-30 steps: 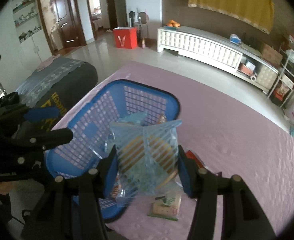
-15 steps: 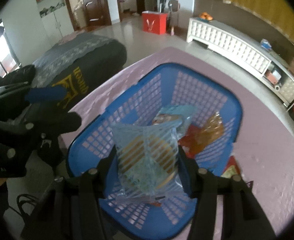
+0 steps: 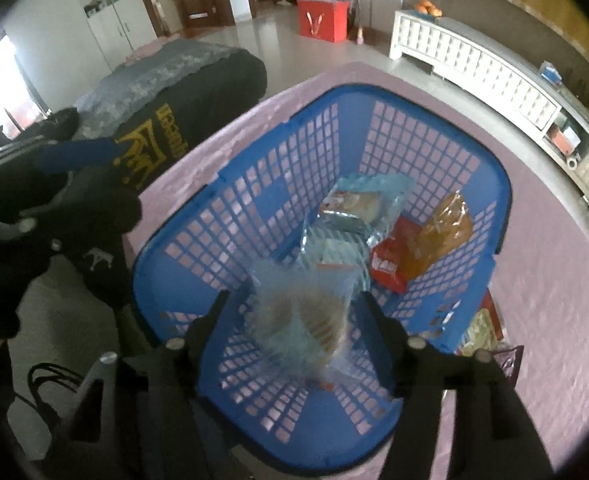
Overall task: Organize snacks
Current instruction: 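Lower the clear striped bread bag into the basket and open the right gripper, then reach the right gripper to the dark purple packet and grasp it, then lift the purple packet with the right gripper and turn it upright, then grasp the red-and-white snack pouch with the left gripper while the right holds the purple packet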
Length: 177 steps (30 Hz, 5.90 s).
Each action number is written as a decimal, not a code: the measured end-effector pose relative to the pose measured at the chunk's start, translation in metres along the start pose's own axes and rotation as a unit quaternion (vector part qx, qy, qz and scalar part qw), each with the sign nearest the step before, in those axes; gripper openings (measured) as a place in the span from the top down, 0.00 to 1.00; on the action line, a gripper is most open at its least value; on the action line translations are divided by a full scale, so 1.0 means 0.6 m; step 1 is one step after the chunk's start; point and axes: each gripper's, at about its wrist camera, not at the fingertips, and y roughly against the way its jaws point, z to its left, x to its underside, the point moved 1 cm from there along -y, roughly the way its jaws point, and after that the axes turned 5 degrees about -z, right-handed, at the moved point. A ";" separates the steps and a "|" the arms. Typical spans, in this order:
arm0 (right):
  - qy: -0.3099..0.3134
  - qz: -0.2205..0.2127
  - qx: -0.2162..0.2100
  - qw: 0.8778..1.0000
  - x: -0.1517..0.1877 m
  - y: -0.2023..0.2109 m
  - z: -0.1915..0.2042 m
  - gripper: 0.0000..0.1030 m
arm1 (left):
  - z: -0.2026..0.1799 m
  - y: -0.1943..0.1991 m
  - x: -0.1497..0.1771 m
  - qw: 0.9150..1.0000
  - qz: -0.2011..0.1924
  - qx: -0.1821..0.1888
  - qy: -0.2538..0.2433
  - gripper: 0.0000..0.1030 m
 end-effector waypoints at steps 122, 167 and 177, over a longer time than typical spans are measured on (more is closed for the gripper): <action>-0.147 -0.034 0.021 0.988 0.232 0.039 -0.456 0.23 | -0.420 -0.291 0.098 0.992 0.084 -0.090 -0.003 0.26; -0.154 -0.034 0.075 0.985 0.255 0.065 -0.468 0.89 | -0.396 -0.310 0.053 0.993 0.096 -0.015 0.073 0.26; -0.150 -0.043 0.074 0.985 0.268 0.075 -0.493 0.89 | -0.387 -0.402 0.013 0.974 0.138 -0.010 0.178 0.26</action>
